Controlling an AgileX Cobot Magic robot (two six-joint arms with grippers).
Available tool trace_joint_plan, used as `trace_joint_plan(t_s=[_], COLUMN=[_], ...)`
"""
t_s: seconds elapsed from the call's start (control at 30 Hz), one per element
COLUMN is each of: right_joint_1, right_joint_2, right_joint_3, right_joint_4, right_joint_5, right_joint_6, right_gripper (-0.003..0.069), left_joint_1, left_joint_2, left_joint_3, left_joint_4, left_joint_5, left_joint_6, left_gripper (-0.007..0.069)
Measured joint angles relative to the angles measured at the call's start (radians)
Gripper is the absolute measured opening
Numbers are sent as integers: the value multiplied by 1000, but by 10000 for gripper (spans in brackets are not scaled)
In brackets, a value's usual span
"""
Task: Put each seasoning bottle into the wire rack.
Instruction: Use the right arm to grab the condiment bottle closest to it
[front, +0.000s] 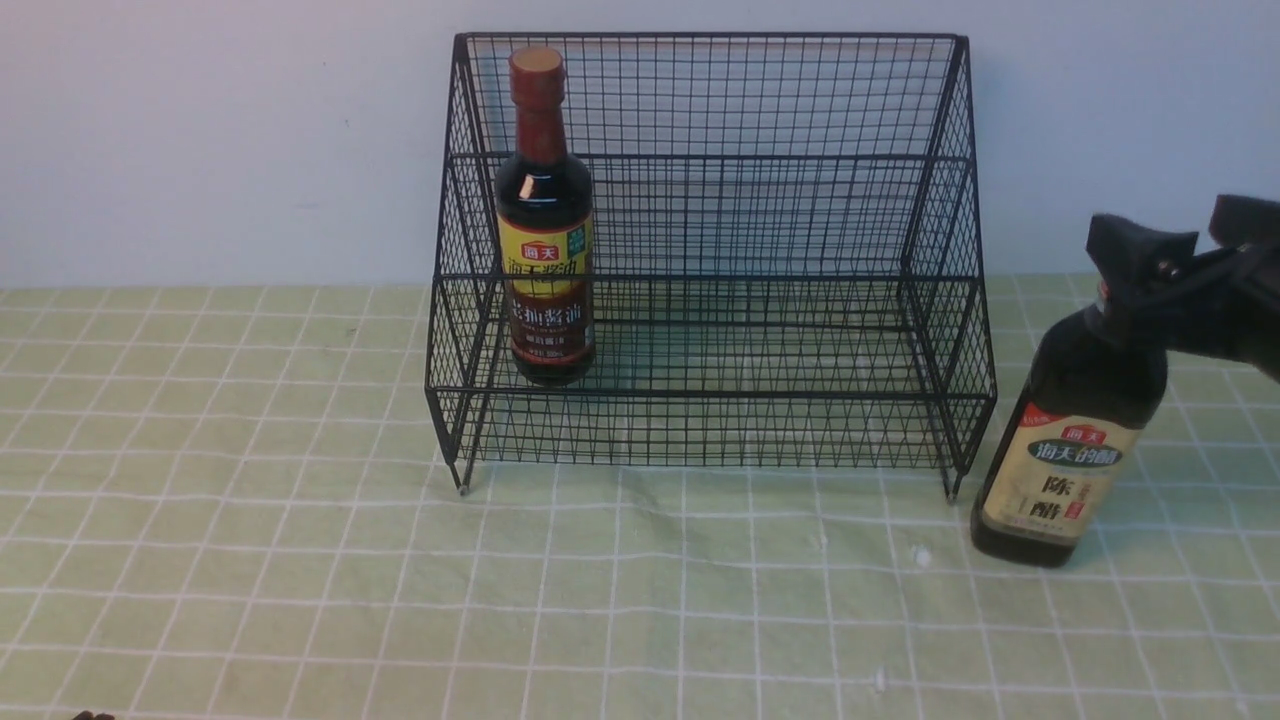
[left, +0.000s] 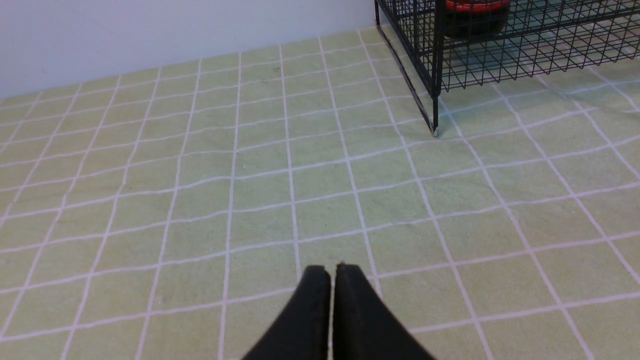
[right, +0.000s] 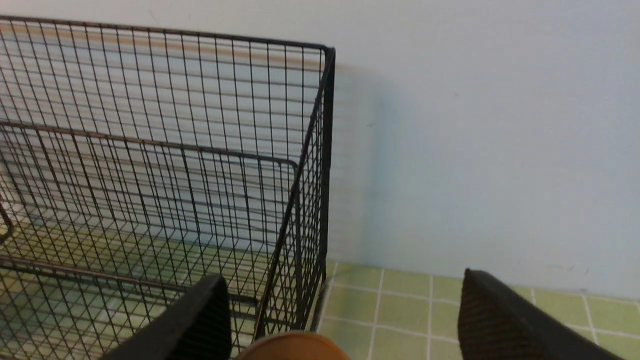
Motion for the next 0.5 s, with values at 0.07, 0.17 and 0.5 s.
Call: trace_joint_plan(t_s=[0.07, 0.17, 0.5], right_joint_1=[0, 0, 0], right_joint_2=[28, 50, 15], right_joint_3=[-1, -1, -5], right_joint_4=[0, 0, -24], right_joint_5=[13, 27, 103], right_joint_6=[1, 4, 34], right_gripper=[555, 533, 313], left_joint_1=[0, 0, 0], left_joint_2=[0, 0, 0], left_joint_3=[0, 0, 0], left_joint_4=[0, 0, 0], left_joint_5=[1, 1, 1], left_joint_6=[0, 0, 0], left_gripper=[-6, -6, -6])
